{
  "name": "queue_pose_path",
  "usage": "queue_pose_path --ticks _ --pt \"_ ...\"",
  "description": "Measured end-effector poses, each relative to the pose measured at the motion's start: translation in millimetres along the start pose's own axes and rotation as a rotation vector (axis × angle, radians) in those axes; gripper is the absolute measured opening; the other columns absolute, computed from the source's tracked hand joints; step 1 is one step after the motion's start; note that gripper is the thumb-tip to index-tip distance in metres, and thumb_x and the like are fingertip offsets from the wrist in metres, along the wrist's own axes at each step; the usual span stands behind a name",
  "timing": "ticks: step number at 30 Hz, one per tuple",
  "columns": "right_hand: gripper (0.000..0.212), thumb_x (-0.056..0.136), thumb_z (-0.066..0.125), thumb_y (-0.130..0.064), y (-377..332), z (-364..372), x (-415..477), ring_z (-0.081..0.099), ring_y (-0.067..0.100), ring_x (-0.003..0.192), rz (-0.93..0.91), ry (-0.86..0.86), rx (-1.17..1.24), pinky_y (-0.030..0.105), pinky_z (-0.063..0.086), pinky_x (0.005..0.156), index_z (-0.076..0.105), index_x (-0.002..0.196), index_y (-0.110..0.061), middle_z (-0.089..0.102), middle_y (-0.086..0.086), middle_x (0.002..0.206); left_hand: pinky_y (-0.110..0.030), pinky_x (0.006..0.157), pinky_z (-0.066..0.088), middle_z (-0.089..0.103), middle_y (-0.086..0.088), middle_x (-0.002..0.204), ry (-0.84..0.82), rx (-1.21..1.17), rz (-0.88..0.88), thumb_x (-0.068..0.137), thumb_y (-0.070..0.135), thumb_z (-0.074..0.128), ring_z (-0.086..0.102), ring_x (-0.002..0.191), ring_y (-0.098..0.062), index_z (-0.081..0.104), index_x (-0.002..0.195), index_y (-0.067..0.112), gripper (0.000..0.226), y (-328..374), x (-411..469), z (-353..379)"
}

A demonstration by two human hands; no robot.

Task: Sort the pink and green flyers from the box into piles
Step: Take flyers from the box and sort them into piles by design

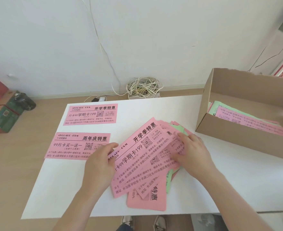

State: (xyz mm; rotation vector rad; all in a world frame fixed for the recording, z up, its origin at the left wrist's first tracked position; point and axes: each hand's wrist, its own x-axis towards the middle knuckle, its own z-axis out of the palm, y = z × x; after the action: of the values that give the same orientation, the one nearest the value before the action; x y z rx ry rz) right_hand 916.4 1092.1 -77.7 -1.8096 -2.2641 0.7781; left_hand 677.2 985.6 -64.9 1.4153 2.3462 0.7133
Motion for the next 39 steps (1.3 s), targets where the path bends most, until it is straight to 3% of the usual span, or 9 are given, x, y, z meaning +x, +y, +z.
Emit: queue_pose_path --ticks 4,9,12,16,21,26,30,35,39 --pt "0.052 0.087 0.063 -0.021 -1 2 -4 0.052 0.024 0.113 0.042 0.075 0.109 0.032 0.042 0.090 0.047 0.136 -0.020 0.058 0.003 0.122 -0.012 0.070 0.034 0.057 0.017 0.094 0.103 -0.085 -0.026 0.088 0.002 0.059 0.053 0.091 -0.009 0.069 0.105 0.020 0.027 -8 0 -5" --pt "0.019 0.089 0.054 -0.006 7 -1 -9 0.059 0.008 0.071 0.081 0.151 0.387 0.016 0.040 0.056 0.057 0.095 -0.024 0.066 -0.009 0.085 -0.032 0.084 0.044 0.065 0.006 0.103 0.065 -0.345 -0.116 0.088 -0.004 0.054 0.059 0.099 -0.016 0.066 0.098 0.036 0.043 -16 5 -24" --pt "0.021 0.089 0.054 -0.001 11 0 -12 0.061 0.017 0.074 0.105 0.166 0.527 0.023 0.043 0.061 0.058 0.081 -0.020 0.066 -0.008 0.082 -0.021 0.080 0.042 0.057 0.011 0.103 -0.179 -0.063 0.044 0.089 0.003 0.051 0.054 0.097 -0.008 0.061 0.116 0.032 0.041 -1 -3 -12" --pt "0.023 0.088 0.052 0.004 11 0 -16 0.061 0.025 0.066 0.169 0.108 0.681 0.030 0.045 0.058 0.055 0.076 -0.016 0.066 0.004 0.081 -0.030 0.087 0.041 0.040 0.002 0.123 -0.207 0.400 0.148 0.082 0.018 0.053 0.046 0.113 -0.019 0.023 0.146 0.025 0.071 20 -14 10" --pt "0.026 0.080 0.050 0.011 14 1 -19 0.063 0.019 0.068 0.163 0.067 0.702 0.023 0.045 0.057 0.055 0.071 -0.013 0.070 0.004 0.078 -0.035 0.116 0.011 0.005 0.002 0.158 -0.293 0.339 0.283 0.085 0.030 0.056 0.006 0.143 -0.016 -0.005 0.151 0.022 0.090 38 -8 22" --pt "0.032 0.072 0.042 0.016 9 -10 -14 0.061 0.016 0.071 0.148 0.012 0.672 0.026 0.044 0.059 0.054 0.064 -0.013 0.071 -0.004 0.074 -0.037 0.104 0.026 0.036 0.008 0.134 -0.345 0.380 0.247 0.078 0.053 0.067 0.031 0.127 -0.015 0.008 0.149 0.027 0.097 45 5 33" --pt "0.039 0.075 0.034 0.014 -1 -26 0 0.062 0.007 0.065 0.112 0.056 0.554 0.025 0.041 0.049 0.061 0.079 -0.014 0.068 -0.015 0.087 -0.036 0.101 0.030 0.035 0.006 0.127 -0.338 0.425 0.205 0.074 0.055 0.071 0.033 0.122 -0.016 0.019 0.145 0.026 0.092 47 6 35" --pt "0.041 0.094 0.038 -0.010 -13 -25 34 0.051 0.020 0.118 -0.021 -0.079 0.190 0.033 0.044 0.092 0.049 0.131 -0.022 0.059 -0.006 0.128 -0.035 0.101 0.037 0.034 0.001 0.129 -0.335 0.440 0.148 0.069 0.057 0.074 0.033 0.121 -0.020 0.025 0.142 0.017 0.096 49 8 38" --pt "0.047 0.088 0.048 -0.011 -14 -17 51 0.053 0.023 0.114 0.006 -0.069 0.117 0.036 0.045 0.092 0.049 0.133 -0.022 0.060 -0.002 0.119 -0.032 0.096 0.034 0.035 0.004 0.125 -0.308 0.443 0.144 0.069 0.060 0.071 0.034 0.118 -0.018 0.034 0.135 0.023 0.085 48 8 38"
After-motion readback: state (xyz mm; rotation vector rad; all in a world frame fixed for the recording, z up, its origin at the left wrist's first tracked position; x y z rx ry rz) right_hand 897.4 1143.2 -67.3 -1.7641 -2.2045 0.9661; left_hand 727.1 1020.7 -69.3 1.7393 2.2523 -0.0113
